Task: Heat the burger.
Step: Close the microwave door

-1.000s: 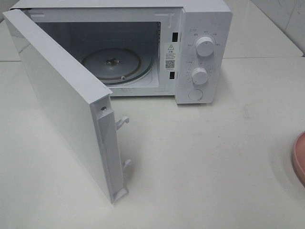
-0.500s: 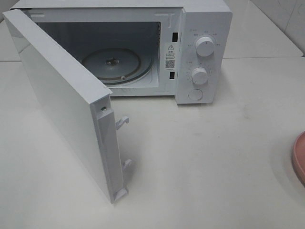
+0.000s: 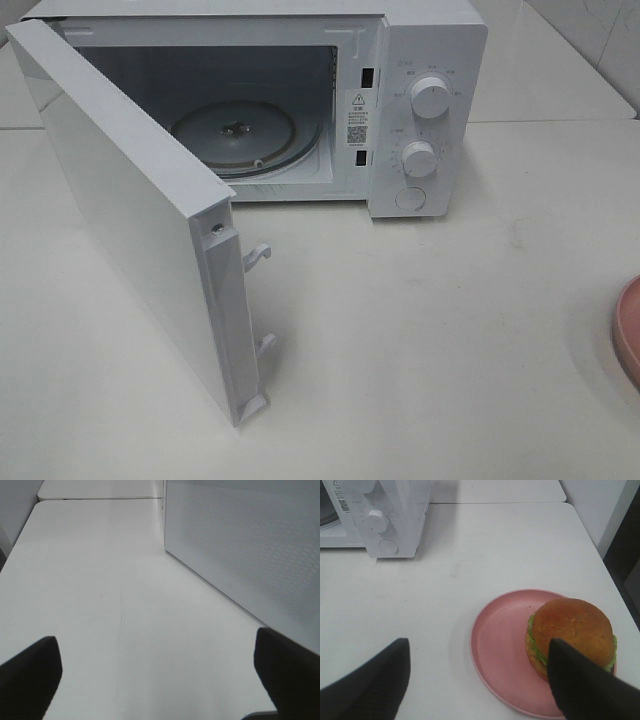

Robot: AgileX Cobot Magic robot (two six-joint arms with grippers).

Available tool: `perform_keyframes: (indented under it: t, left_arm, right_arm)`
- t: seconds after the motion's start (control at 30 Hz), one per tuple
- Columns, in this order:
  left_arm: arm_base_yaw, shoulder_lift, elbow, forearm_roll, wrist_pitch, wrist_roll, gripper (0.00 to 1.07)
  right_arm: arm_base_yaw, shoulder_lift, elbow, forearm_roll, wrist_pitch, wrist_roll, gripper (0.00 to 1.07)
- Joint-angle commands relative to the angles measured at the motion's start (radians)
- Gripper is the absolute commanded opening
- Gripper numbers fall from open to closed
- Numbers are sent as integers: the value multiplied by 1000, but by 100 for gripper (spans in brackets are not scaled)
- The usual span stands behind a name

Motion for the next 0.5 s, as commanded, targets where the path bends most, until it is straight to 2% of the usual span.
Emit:
perform_keyframes:
  t: [0.03,0.5]
  left_arm:
    - [2,-5,2,1,-14,-3,99]
    - [2,-5,2,1,-14,-3,99]
  right_arm:
    - [-7,-29,4,5,-4,-9,74]
    - [-7,-29,4,5,-4,-9,74]
